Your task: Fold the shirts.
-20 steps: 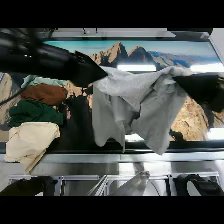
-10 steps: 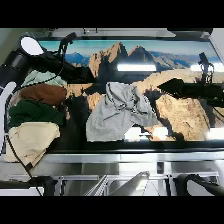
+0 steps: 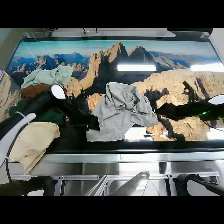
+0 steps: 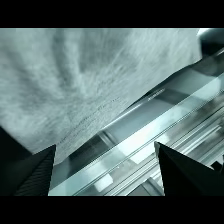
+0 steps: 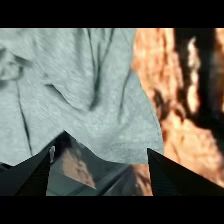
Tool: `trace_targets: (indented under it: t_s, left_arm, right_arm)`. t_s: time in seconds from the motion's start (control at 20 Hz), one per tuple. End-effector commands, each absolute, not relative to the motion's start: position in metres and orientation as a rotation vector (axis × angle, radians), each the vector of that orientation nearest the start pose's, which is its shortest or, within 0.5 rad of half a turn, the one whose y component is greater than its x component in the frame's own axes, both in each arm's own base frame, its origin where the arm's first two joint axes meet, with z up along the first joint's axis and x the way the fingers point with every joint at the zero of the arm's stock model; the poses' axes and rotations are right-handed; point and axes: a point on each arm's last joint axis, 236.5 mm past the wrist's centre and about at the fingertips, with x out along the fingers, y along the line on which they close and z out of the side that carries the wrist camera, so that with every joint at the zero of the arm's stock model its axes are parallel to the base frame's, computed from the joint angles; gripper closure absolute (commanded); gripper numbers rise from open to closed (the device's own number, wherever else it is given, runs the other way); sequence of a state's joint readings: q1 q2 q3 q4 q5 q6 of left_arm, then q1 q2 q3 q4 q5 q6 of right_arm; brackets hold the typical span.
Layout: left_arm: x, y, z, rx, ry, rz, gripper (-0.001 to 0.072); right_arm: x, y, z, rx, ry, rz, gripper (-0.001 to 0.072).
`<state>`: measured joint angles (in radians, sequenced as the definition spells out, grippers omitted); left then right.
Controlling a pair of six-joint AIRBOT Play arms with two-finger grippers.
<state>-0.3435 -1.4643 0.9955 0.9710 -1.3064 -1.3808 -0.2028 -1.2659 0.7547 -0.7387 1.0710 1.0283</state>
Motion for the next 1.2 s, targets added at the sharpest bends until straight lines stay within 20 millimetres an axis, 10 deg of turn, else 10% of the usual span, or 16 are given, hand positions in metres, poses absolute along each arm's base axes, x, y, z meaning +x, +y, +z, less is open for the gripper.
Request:
trace_targets:
  t_s: [0.0, 0.4, 0.45, 0.65, 0.8, 1.0, 1.15]
  left_arm:
    - [0.207, -0.231, -0.104, -0.151, 1.771, -0.649, -0.0008]
    - [0.244, -0.244, -0.114, -0.159, 1.716, -0.634, 0.0012]
    - [0.247, -0.246, -0.115, -0.158, 1.723, -0.636, 0.0014]
    - [0.250, -0.257, -0.114, -0.118, 1.760, -0.695, 0.0681]
    - [0.261, -0.264, -0.100, -0.112, 1.738, -0.728, 0.0691]
    - [0.286, -0.267, -0.034, -0.121, 1.601, -0.793, 0.0691]
    - [0.307, -0.259, 0.066, -0.149, 1.384, -0.855, 0.0690]
  right_arm:
    - [0.315, 0.115, -0.076, 0.549, 1.324, 0.479, 0.0055]
    - [0.325, 0.162, -0.095, 0.622, 1.328, 0.507, 0.0065]
    - [0.325, 0.164, -0.096, 0.640, 1.330, 0.507, 0.0161]
    - [0.337, 0.175, -0.083, 0.681, 1.259, 0.563, 0.0693]
    - [0.345, 0.181, -0.073, 0.707, 1.210, 0.593, 0.0696]
    - [0.343, 0.186, -0.040, 0.682, 1.160, 0.694, 0.0698]
    - [0.346, 0.183, 0.041, 0.625, 1.006, 0.820, 0.0697]
